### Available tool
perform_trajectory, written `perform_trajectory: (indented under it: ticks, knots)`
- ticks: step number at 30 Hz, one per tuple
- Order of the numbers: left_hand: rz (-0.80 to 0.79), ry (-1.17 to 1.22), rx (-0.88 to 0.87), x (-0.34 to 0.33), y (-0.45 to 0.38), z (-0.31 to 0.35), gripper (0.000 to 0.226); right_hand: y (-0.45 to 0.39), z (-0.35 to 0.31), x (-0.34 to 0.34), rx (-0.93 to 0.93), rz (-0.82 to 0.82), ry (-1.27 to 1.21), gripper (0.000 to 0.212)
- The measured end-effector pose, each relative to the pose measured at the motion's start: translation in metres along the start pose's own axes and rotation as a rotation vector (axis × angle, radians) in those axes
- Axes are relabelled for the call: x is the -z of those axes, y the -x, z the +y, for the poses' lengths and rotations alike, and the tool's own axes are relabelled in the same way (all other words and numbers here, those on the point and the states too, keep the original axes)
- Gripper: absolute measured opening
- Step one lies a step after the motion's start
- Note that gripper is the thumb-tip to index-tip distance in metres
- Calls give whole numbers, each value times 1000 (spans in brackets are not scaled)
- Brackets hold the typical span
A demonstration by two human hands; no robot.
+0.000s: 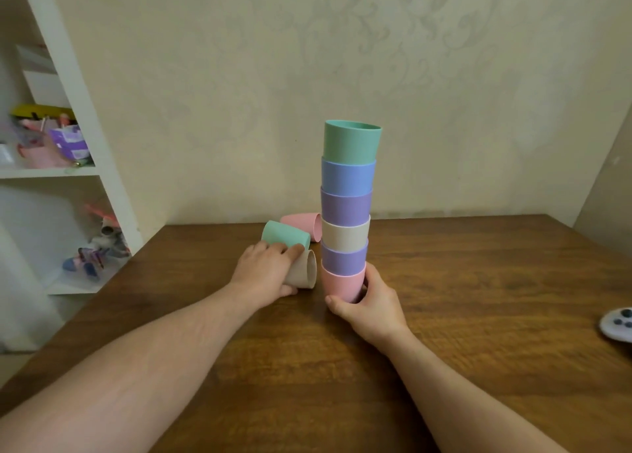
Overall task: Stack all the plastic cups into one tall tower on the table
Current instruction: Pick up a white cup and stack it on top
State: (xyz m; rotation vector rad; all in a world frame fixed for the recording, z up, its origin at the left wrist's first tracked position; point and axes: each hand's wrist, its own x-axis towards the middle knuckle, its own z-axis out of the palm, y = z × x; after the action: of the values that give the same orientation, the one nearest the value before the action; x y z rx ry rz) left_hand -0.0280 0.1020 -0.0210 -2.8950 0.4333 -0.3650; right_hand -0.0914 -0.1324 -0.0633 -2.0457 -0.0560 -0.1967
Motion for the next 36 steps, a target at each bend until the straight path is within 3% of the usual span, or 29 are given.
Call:
perform_trajectory:
  ticks: [5, 11, 16, 20, 25, 28, 31, 36]
  knots:
    - [125, 382, 224, -9, 12, -6, 90, -1, 3, -1, 3, -1, 11, 92]
    - [141, 1159, 569, -10, 23, -6, 85, -1, 3, -1, -3, -7, 22, 92]
    - [131, 1309, 660, -20, 25, 3, 85, -3, 3, -2, -16, -20, 22, 92]
    - [261, 1480, 750, -2, 10, -7, 65, -5, 5, -1, -17, -10, 27, 90]
    - [487, 1664, 583, 86, -20, -20, 46, -5, 4, -1, -14, -27, 18, 90]
    - [585, 1693, 405, 156, -30, -20, 54, -6, 3, 0, -26, -37, 20, 94]
    - [608, 1645, 257, 219, -31, -11, 62, -6, 1, 0, -43, -54, 16, 94]
    - [536, 1452, 122, 276, -33, 16, 52, -8, -6, 3, -46, -122, -37, 104]
